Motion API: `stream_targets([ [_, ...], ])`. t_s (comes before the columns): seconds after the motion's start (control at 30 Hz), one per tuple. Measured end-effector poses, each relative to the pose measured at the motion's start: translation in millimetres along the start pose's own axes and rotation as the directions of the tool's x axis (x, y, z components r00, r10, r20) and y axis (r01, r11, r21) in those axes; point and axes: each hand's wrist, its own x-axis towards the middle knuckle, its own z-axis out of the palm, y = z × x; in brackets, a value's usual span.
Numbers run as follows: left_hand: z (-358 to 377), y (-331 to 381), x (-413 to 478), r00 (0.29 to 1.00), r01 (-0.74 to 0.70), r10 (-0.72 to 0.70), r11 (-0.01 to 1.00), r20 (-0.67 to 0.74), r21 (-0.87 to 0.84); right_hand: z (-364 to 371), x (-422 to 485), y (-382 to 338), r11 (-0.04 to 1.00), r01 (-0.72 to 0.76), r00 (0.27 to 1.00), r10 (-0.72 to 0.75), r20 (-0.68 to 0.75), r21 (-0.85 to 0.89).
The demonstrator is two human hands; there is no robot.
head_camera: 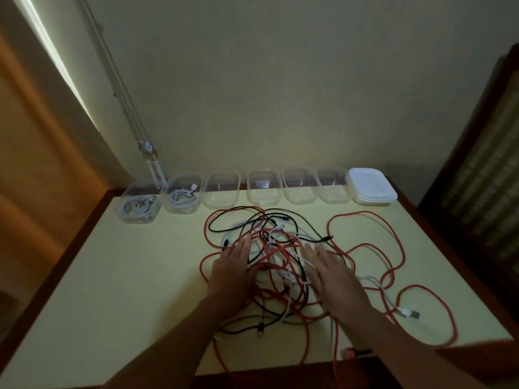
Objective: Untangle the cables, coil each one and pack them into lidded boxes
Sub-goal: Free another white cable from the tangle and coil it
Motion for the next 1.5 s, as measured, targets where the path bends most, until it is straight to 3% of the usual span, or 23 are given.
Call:
stream_targets([
  [0.07, -3, -2, 5, 1.0, -0.009, 0.009, 1.0, 0.019, -0.003, 0, 12, 3, 0.999, 0.015, 0.999, -0.017, -0.043, -0.045],
  [0.2, -6, 0, 10, 1.0, 0.002, -0.003, 1.0, 0.025, 0.015, -19, 38, 1, 0.992, 0.014, 0.99, 0.003, -0.138, 0.122],
  [0.3, -5, -4, 17, 0.999, 0.028, -0.026, 0.999, 0.031, -0.039, -41, 53, -2, 0.982, -0.088, 0.984, 0.111, -0.137, 0.165],
  [0.4, -14, -5, 20, 0.998, 0.047, -0.044, 0.995, 0.033, -0.086, -72, 62, -7, 0.923, -0.098, 0.989, 0.133, -0.069, 0.371],
  [0.5, -38, 1, 20, 1.0, 0.021, -0.018, 0.99, 0.022, -0.137, -112, 71, -20, 0.792, -0.088, 0.988, 0.146, -0.048, 0.605],
  [0.63, -79, 22, 24, 0.992, -0.061, 0.039, 0.98, -0.116, -0.192, -164, 88, -49, 0.819, -0.026, 0.995, 0.074, -0.061, 0.573],
  [0.8, -133, 66, 37, 0.962, -0.064, -0.041, 0.927, -0.27, -0.37, -225, 102, -81, 0.814, 0.124, 0.976, 0.004, -0.219, 0.567],
  [0.9, -152, 92, 33, 0.979, -0.12, 0.034, 0.89, -0.2, -0.44, -261, 106, -98, 0.737, 0.167, 0.953, 0.05, -0.299, 0.655],
  [0.97, -151, 101, 31, 0.982, -0.141, 0.082, 0.918, -0.171, -0.371, -282, 106, -108, 0.66, 0.183, 0.943, 0.093, -0.321, 0.728],
  [1.07, -145, 104, 38, 0.978, -0.09, 0.023, 0.945, -0.209, -0.315, -305, 100, -118, 0.568, 0.209, 0.942, 0.103, -0.321, 0.796],
  [1.2, -147, 110, 44, 0.968, -0.07, -0.043, 0.901, -0.247, -0.429, -322, 86, -114, 0.422, 0.199, 0.962, 0.089, -0.259, 0.885],
  [1.33, -150, 120, 44, 0.979, -0.13, 0.04, 0.875, -0.199, -0.466, -328, 75, -100, 0.494, 0.168, 0.972, 0.063, -0.227, 0.853],
  [1.5, -149, 128, 50, 0.992, -0.093, 0.04, 0.866, -0.118, -0.491, -341, 66, -90, 0.543, 0.205, 0.971, -0.009, -0.238, 0.814],
])
